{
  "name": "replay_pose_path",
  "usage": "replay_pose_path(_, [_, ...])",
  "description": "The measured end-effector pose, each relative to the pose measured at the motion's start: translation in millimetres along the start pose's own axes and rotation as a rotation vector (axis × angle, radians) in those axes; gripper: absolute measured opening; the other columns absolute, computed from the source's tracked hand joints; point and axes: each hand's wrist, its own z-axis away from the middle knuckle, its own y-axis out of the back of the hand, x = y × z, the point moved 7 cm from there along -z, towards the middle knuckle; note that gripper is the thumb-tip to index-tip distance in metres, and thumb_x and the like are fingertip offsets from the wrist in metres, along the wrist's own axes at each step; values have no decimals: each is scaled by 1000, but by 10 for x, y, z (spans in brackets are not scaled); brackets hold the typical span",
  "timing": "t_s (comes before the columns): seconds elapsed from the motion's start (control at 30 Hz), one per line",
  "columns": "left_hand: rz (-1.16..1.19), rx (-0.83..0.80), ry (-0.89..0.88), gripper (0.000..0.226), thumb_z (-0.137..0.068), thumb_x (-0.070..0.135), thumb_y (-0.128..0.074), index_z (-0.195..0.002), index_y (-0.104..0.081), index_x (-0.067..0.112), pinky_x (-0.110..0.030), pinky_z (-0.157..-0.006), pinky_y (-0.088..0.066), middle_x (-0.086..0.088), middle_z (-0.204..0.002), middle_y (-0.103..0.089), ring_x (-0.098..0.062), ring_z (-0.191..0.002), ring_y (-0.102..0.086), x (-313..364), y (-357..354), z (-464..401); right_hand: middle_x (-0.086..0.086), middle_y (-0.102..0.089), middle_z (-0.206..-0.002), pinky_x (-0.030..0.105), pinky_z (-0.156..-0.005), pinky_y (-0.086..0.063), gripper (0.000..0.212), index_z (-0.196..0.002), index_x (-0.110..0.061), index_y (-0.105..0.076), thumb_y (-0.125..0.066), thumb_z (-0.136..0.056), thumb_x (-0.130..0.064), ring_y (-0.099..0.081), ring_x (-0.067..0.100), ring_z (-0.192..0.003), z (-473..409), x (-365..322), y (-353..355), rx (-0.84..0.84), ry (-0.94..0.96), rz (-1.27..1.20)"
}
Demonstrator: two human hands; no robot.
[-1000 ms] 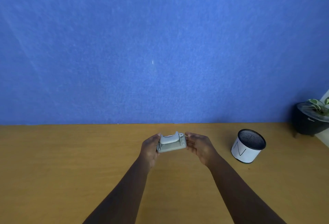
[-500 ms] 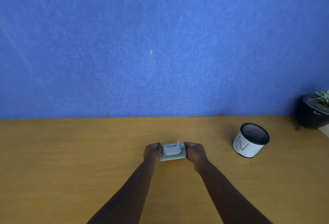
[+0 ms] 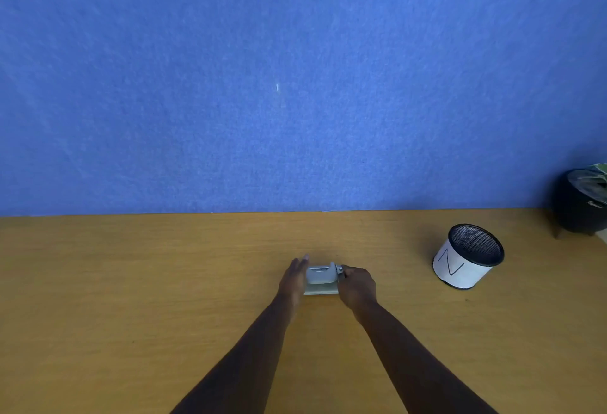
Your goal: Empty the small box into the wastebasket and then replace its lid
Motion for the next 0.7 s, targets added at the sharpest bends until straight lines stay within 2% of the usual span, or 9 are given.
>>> replay_pose_path(0.17, [42,-14,24,54,-100,40,-31,-147,-31,14,-38,-116,-24,-10,-153,-34,-28,-138,-36,-11,-8,27,15,-67,-112,22,-66,-34,33,-111,-9,-66,-40,-90,-6,-54,20,-84,6,0,-38,-35,7,52])
replay_pose_path(0.43, [144,-40,42,49,-100,34,-36,-141,-41,8,-31,-104,-30,-12,-145,-45,-28,-130,-45,-48,9,21,15,-68,-106,25,-67,-37,37,-111,-12,-66,-39,-88,-3,-52,20,-81,79,3,-32,-62,17,-26])
replay_pose_path(0.47, [146,-37,42,49,-100,33,-37,-140,-41,6,-32,-106,-31,-14,-145,-45,-29,-130,-45,-45,15,16,14,-68,-101,25,-67,-36,36,-108,-11,-67,-39,-88,-3,-51,21,-81,78,21,-31,-69,9,-33])
replay_pose_path(0.57, [127,23,7,51,-100,28,-38,-145,-34,3,-37,-113,-27,-14,-153,-35,-29,-139,-36,29,120,55,5,-57,-77,25,-68,-34,29,-76,-12,-63,-39,-89,-4,-49,22,-81,91,17,18,-85,-11,6])
replay_pose_path(0.6, [111,45,-24,51,-100,26,-39,-146,-32,4,-37,-114,-26,-13,-155,-30,-29,-141,-32,73,164,53,7,-60,-84,25,-71,-37,27,-80,-11,-64,-39,-89,-4,-53,24,-87,78,16,47,-77,-14,13])
replay_pose_path(0.63, [84,83,-45,51,-100,23,-40,-146,-31,3,-37,-115,-25,-13,-156,-29,-28,-142,-31,109,216,89,11,-64,-103,25,-78,-41,26,-100,-6,-65,-41,-89,-4,-56,26,-101,107,-22,88,-69,-20,13])
replay_pose_path(0.67, [86,113,-68,50,-100,21,-41,-146,-32,3,-36,-115,-24,-13,-156,-29,-27,-142,-31,106,265,72,13,-59,-125,26,-89,-43,35,-121,-3,-57,-42,-89,-3,-53,27,-116,81,-20,123,-38,-7,24])
replay_pose_path(0.7, [88,162,-71,49,-100,20,-42,-146,-33,4,-34,-116,-24,-13,-155,-30,-27,-142,-31,131,325,139,12,-51,-138,28,-97,-42,43,-132,-4,-47,-43,-89,-2,-47,27,-125,98,-64,177,-12,-14,37])
